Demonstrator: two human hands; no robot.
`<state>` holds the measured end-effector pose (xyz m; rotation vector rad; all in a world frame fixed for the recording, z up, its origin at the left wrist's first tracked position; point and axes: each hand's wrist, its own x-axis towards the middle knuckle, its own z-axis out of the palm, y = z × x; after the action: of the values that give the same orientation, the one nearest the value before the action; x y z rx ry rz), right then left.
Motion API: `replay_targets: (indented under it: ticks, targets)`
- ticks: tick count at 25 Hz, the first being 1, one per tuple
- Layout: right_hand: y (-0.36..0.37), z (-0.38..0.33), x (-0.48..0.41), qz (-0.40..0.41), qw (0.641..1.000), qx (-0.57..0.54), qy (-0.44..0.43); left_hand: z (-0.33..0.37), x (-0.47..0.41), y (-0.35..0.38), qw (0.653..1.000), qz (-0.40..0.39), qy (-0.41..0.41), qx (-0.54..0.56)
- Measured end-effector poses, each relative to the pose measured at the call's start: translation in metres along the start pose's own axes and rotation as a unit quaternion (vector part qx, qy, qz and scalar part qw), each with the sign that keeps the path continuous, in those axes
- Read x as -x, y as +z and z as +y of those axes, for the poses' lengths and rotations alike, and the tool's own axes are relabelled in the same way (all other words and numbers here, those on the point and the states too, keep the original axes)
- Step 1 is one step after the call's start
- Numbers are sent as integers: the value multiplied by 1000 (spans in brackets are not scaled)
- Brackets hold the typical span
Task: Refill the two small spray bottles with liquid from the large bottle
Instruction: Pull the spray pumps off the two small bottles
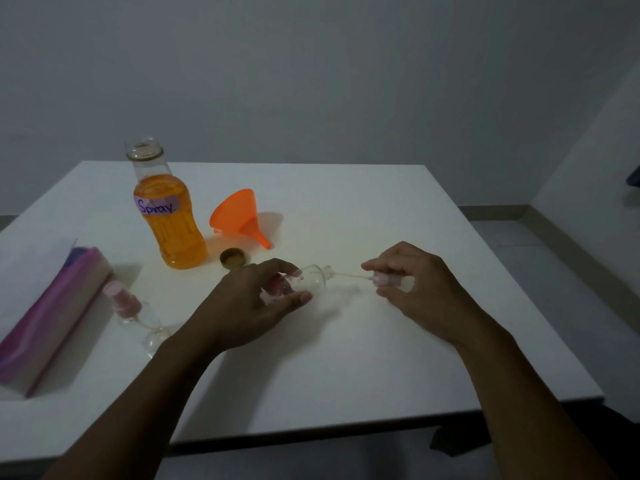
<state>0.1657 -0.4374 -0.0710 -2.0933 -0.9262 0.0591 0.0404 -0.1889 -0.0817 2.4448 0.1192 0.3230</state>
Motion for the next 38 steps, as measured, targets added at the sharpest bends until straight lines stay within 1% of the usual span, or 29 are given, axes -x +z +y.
replay_targets:
  ticks: [1,3,4,6,8,10,12,15,17,21,24,27,30,32,33,34,35,37,38]
  targets:
    - [-3,6,2,9,999,39,7,-2,-1,1,1000,11,-13,1]
    - [-10,18,6,54,993,106,20,-3,-3,5,999,39,-25,19]
    - [-14,23,7,84,989,116,33,-2,-4,7,998,52,-25,32]
    - [-26,31,14,144,983,78,81,3,-7,14,996,62,-19,63]
    - [-38,39,22,185,973,19,137,14,-9,22,993,54,-22,107]
    - [-46,48,30,224,959,-16,173,27,-13,34,985,50,-31,162]
    - [-52,56,33,275,943,-21,187,43,-16,52,976,54,-31,210]
    - [-57,68,30,325,926,-3,191,69,-25,84,964,58,-18,259]
    - [-58,77,24,341,922,-7,185,87,-36,105,961,55,-1,271]
    - [-56,96,15,324,925,6,198,118,-54,136,965,23,24,259]
    - [-54,114,16,309,930,35,193,126,-66,154,968,1,16,252]
    - [-55,111,15,306,933,53,182,128,-65,155,965,2,7,261]
    - [-62,103,17,288,937,25,196,132,-64,152,966,0,6,258]
    - [-59,104,22,269,938,-14,218,121,-67,152,966,-27,-6,255]
    - [-55,103,26,273,935,-22,226,115,-66,151,967,-44,-11,249]
    - [-52,102,32,293,928,-22,227,108,-63,151,970,-57,-13,236]
    - [-48,99,37,330,918,-18,221,103,-59,151,974,-60,-12,219]
    - [-46,82,54,415,893,-13,174,98,-39,142,980,-36,-3,194]
    - [-45,72,63,439,888,-5,141,96,-26,134,982,-18,-2,188]
